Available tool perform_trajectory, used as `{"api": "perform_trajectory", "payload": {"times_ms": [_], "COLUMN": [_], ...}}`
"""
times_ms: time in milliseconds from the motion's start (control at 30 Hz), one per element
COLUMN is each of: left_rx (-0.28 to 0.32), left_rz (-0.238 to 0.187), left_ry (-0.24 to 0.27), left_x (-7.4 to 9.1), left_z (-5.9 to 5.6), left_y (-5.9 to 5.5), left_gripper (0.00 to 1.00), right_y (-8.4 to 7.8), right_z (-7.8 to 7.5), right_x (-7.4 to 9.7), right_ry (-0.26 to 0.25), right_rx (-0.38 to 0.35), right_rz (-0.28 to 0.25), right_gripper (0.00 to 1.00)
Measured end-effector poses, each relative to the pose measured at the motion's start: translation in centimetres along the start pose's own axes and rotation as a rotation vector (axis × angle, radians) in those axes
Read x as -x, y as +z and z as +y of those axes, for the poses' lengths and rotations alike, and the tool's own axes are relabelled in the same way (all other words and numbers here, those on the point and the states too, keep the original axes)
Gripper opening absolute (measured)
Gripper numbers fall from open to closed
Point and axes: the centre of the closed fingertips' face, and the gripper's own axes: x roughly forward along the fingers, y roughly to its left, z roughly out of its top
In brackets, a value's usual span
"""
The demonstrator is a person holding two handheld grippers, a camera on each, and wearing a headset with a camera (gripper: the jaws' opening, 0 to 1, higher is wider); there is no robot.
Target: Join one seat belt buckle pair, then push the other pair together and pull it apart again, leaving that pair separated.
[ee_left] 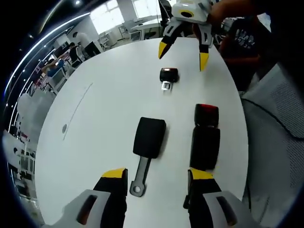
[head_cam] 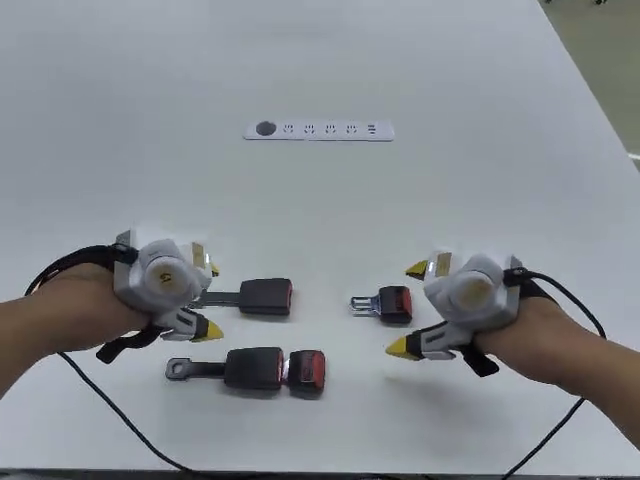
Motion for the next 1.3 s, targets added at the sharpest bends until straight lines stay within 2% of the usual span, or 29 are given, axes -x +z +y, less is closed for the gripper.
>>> {"api": "perform_trajectory", "payload": {"times_ms": [67,100,133,200,267,433,500,533,667,733,867,900,933,1000,1067,1133,1267,1300], "left_rx": [0.076,0.095,0.105,0.101,0.107,0.213,0.256,0.282,0.318,0.360,0.435,0.435,0.426,0.450,0.469,0.505,0.480,0.497], "left_rz": [-0.049,-0.066,-0.085,-0.088,-0.105,-0.157,-0.165,-0.177,-0.160,-0.168,-0.211,-0.238,-0.266,-0.287,-0.287,-0.298,-0.293,-0.306], "left_ry": [0.018,0.028,0.037,0.027,0.035,0.106,0.134,0.144,0.140,0.142,0.221,0.273,0.303,0.319,0.324,0.312,0.333,0.331], "left_x": [0.9,1.3,1.6,2.5,3.2,4.7,5.2,5.5,6.4,7.1,8.7,9.2,9.6,9.9,9.8,9.6,9.8,10.0], "left_z": [-0.7,-1.0,-1.1,-2.2,-2.6,-2.1,-2.2,-2.0,-3.4,-3.9,-3.0,-2.3,-1.9,-2.0,-2.2,-2.7,-2.6,-2.6], "left_y": [-0.3,-0.5,-0.8,-1.7,-2.3,-3.9,-4.5,-5.3,-7.3,-8.2,-9.8,-10.1,-10.1,-10.7,-11.6,-11.7,-11.2,-11.0], "left_gripper": [0.56,0.57,0.58,0.61,0.66,0.74,0.79,0.80,0.82,0.82,0.86,0.89,0.94,0.98,1.00,1.00,1.00,1.00], "right_y": [-0.2,-0.4,-0.4,-0.4,-0.7,-1.3,-1.3,-1.3,-1.3,-1.3,-0.8,-0.5,-0.4,-0.3,-0.5,-0.7,-0.8,-0.8], "right_z": [0.9,1.3,1.6,2.2,2.6,3.2,3.4,3.5,4.1,4.2,4.3,4.5,4.6,4.8,4.9,4.9,5.1,5.2], "right_x": [0.5,0.9,1.2,1.9,2.5,3.7,4.1,4.4,5.2,5.4,6.0,6.1,6.2,6.2,6.2,6.2,6.1,6.1], "right_ry": [-0.005,-0.015,-0.025,-0.040,-0.056,-0.091,-0.111,-0.117,-0.123,-0.130,-0.141,-0.134,-0.129,-0.123,-0.125,-0.129,-0.117,-0.116], "right_rx": [-0.009,-0.034,-0.050,-0.081,-0.114,-0.161,-0.191,-0.208,-0.240,-0.239,-0.251,-0.268,-0.280,-0.298,-0.298,-0.288,-0.309,-0.312], "right_rz": [-0.018,-0.024,-0.033,-0.061,-0.070,-0.088,-0.107,-0.119,-0.141,-0.150,-0.196,-0.219,-0.232,-0.247,-0.243,-0.230,-0.234,-0.234], "right_gripper": [0.71,0.74,0.78,0.82,0.87,0.92,0.95,0.96,0.97,0.97,1.00,1.00,1.00,1.00,1.00,1.00,1.00,1.00]}}
